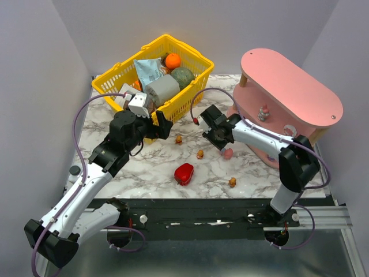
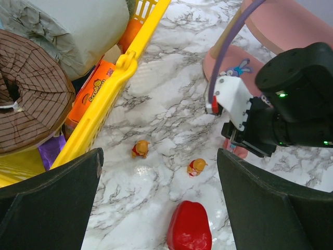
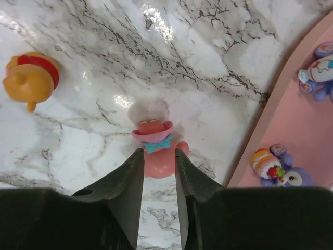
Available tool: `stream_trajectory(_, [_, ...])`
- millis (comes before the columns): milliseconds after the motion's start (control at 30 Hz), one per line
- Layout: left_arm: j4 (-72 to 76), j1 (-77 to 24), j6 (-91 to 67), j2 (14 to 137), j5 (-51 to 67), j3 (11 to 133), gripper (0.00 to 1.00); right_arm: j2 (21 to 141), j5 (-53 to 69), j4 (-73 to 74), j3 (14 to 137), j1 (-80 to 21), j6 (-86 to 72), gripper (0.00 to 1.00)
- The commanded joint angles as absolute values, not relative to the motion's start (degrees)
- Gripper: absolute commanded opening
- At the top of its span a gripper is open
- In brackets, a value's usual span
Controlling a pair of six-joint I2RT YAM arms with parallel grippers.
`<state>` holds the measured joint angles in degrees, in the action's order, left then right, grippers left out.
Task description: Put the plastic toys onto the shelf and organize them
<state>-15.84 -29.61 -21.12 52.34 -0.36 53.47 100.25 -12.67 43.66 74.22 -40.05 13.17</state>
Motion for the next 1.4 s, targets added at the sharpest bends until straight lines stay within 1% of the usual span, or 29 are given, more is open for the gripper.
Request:
stream_trajectory(0, [-14.3, -29.3, -21.9, 51.5, 2.4, 52.2, 0.99, 92.4, -11.0, 38.5, 71.2, -40.3, 9.6, 0.42])
stream_trajectory(200, [-11.8, -29.4, -23.2, 54.5, 8.8, 52.1, 0.99, 83.6, -13.2, 35.5, 67.4, -39.1, 2.9, 0.44])
stream_trajectory(267, [-9.7, -30.0, -24.7, 57.6, 12.0, 52.4, 0.99, 80.4, -16.0, 34.9, 66.3, -39.1, -2.4, 0.46])
stream_trajectory(333, [-8.3, -31.5, -25.0, 62.5, 13.2, 53.8, 0.99, 78.7, -15.9, 36.2, 65.9, -39.1, -3.6, 0.50])
stream_trajectory(400, [-7.5, -34.4, -25.3, 66.8, 13.4, 55.7, 0.99, 75.9, -16.3, 37.0, 65.4, -39.1, -5.0, 0.51])
stream_trajectory(433, [-7.4, -35.1, -25.7, 71.3, 14.3, 58.1, 0.96, 74.5, -16.9, 37.5, 65.1, -39.0, -7.2, 0.51])
stream_trajectory(500, [-6.5, -36.7, -27.7, 75.8, 16.8, 60.1, 0.90, 70.3, -19.3, 38.1, 64.3, -38.9, -9.4, 0.51])
stream_trajectory(533, [-5.9, -37.1, -28.4, 79.7, 18.1, 61.4, 0.83, 69.0, -19.5, 38.1, 64.0, -38.9, -10.4, 0.52])
stream_trajectory(600, [-4.1, -38.3, -29.5, 83.3, 19.9, 62.7, 0.77, 66.5, -20.2, 38.1, 63.5, -38.8, -11.0, 0.53])
stream_trajectory(633, [-3.9, -38.8, -30.1, 86.7, 20.9, 64.2, 0.72, 65.1, -19.8, 38.6, 63.3, -38.8, -11.0, 0.54])
stream_trajectory(700, [-4.2, -40.2, -30.1, 90.3, 21.8, 66.6, 0.68, 64.1, -20.3, 39.6, 63.4, -38.8, -11.2, 0.54])
stream_trajectory(733, [-4.8, -40.4, -30.2, 93.9, 22.1, 69.1, 0.62, 63.3, -20.7, 41.0, 63.7, -38.8, -11.7, 0.54])
stream_trajectory(800, [-5.5, -41.0, -30.9, 97.4, 22.6, 71.1, 0.58, 62.8, -21.1, 42.4, 64.1, -38.8, -11.9, 0.54])
stream_trajectory(833, [-5.3, -41.5, -31.3, 100.3, 23.1, 72.2, 0.54, 62.4, -21.1, 43.3, 64.2, -38.8, -12.3, 0.54])
stream_trajectory(933, [-4.3, -43.0, -31.7, 105.0, 23.6, 74.3, 0.50, 60.8, -20.6, 44.7, 64.1, -38.8, -12.8, 0.54])
stream_trajectory(1133, [-5.7, -45.5, -31.2, 112.1, 22.4, 77.7, 0.50, 57.6, -21.3, 47.1, 63.5, -38.8, -12.9, 0.56])
stream_trajectory(1367, [-6.0, -46.1, -31.4, 115.6, 19.3, 77.7, 0.50, 55.9, -22.1, 48.6, 62.8, -38.8, -12.6, 0.57])
